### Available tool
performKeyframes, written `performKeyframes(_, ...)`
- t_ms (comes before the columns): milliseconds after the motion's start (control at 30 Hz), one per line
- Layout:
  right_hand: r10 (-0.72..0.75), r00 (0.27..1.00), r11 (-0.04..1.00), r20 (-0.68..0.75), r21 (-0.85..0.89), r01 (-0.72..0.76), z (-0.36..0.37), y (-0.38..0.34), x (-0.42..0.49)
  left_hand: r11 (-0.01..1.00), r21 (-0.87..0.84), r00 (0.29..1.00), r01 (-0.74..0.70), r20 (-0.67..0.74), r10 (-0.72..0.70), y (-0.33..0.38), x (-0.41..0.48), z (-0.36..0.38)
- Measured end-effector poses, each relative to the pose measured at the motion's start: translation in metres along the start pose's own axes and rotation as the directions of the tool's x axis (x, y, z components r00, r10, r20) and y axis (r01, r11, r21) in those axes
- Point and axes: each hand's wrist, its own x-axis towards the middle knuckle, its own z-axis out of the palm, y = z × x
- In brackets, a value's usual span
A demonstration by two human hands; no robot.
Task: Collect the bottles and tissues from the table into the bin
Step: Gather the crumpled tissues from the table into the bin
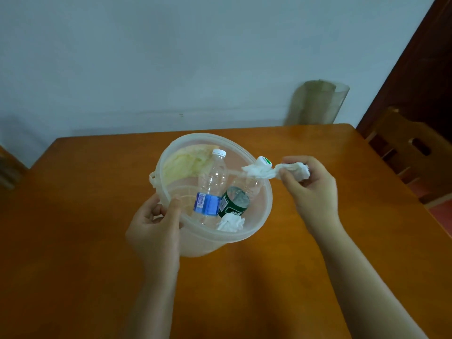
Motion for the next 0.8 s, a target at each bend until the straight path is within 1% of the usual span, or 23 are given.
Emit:
performKeyframes(100, -0.026, 0.992, 1.0, 0.122, -0.002, 0.026, 0.017, -0.015, -0.006, 1.0, -0.014, 1.0, 0.009, 0.02, -0.009, 0.003, -0.005, -0.006)
performKeyframes(200, -0.023, 0.957, 0.999, 0.29, -0.023, 0.031, 0.031, -0.024, -0.014, 1.0, -0.024, 1.0, 0.02, 0.014, -0.019, 0.005, -0.008, -0.011)
performKeyframes(233, -0.026, 0.945, 0.999, 0.325, -0.02, 0.035, 0.033, -0.025, -0.018, 0.999, -0.027, 1.0, 0.023, 0.013, -0.023, 0.006, -0.008, -0.013)
performKeyframes(300, -0.041, 0.935, 0.997, 0.353, -0.047, 0.062, 0.034, -0.026, -0.024, 0.998, -0.042, 0.999, 0.036, 0.004, -0.036, 0.008, -0.009, -0.018)
performKeyframes(467, -0.05, 0.948, 0.983, 0.316, -0.15, 0.102, 0.026, -0.02, -0.033, 0.994, -0.066, 0.996, 0.092, -0.005, -0.092, 0.01, -0.008, -0.029)
performKeyframes(600, -0.066, 0.964, 0.965, 0.257, -0.23, 0.127, 0.015, -0.011, -0.038, 0.985, -0.073, 0.987, 0.154, -0.026, -0.157, 0.01, -0.003, -0.04)
performKeyframes(733, -0.042, 0.979, 0.94, 0.201, -0.325, 0.107, 0.008, -0.003, -0.045, 0.968, -0.125, 0.975, 0.217, -0.029, -0.222, 0.007, 0.002, -0.049)
performKeyframes(800, -0.019, 0.982, 0.936, 0.189, -0.343, 0.085, 0.008, -0.001, -0.048, 0.961, -0.137, 0.97, 0.239, -0.007, -0.243, 0.006, 0.006, -0.054)
